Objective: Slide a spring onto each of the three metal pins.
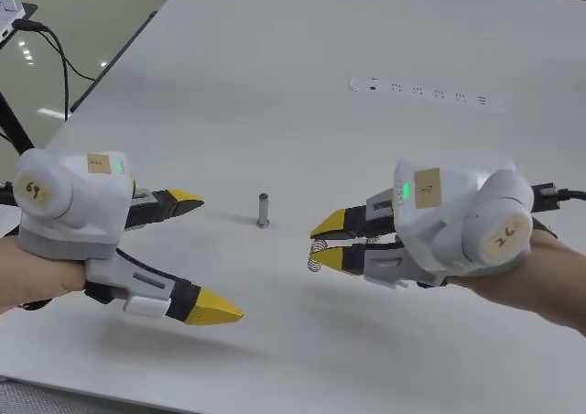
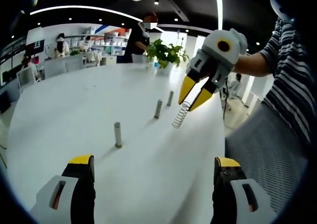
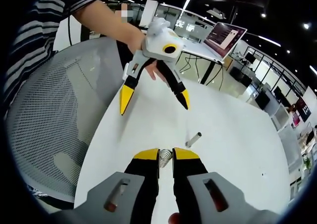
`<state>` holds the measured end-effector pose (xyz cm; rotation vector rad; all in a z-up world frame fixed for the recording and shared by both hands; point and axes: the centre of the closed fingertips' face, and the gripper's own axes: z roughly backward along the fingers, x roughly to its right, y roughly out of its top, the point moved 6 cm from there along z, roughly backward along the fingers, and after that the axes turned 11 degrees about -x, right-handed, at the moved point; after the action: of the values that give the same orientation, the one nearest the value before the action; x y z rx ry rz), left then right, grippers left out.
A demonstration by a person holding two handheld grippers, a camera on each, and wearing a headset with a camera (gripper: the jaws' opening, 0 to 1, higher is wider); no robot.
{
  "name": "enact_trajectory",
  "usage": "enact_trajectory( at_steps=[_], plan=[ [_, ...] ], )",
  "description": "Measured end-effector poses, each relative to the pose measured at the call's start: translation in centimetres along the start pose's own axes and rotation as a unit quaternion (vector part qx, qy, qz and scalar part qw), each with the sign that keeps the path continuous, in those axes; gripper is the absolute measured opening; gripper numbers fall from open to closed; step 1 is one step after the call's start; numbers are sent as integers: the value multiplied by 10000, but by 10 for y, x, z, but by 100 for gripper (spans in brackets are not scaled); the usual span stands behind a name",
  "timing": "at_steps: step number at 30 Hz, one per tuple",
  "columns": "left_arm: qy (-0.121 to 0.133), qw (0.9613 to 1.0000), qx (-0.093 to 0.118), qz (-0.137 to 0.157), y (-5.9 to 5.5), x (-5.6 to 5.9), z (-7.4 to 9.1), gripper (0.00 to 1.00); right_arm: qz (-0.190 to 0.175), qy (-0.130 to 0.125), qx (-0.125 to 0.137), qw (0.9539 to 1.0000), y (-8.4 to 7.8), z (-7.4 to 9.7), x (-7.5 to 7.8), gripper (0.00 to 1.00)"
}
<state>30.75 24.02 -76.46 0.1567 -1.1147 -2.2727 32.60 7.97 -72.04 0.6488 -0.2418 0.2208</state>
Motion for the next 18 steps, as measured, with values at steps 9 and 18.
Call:
enact_trajectory(
  at_steps=[9,18],
  plan=[
    [-3,10000,24,12,1,1,1,98,-8,-23,-10,10000,3,-9,14,7],
    [53,10000,2,39,-4,0,3,98,-49,-110,7,9999,10,-19,32,7]
  ],
)
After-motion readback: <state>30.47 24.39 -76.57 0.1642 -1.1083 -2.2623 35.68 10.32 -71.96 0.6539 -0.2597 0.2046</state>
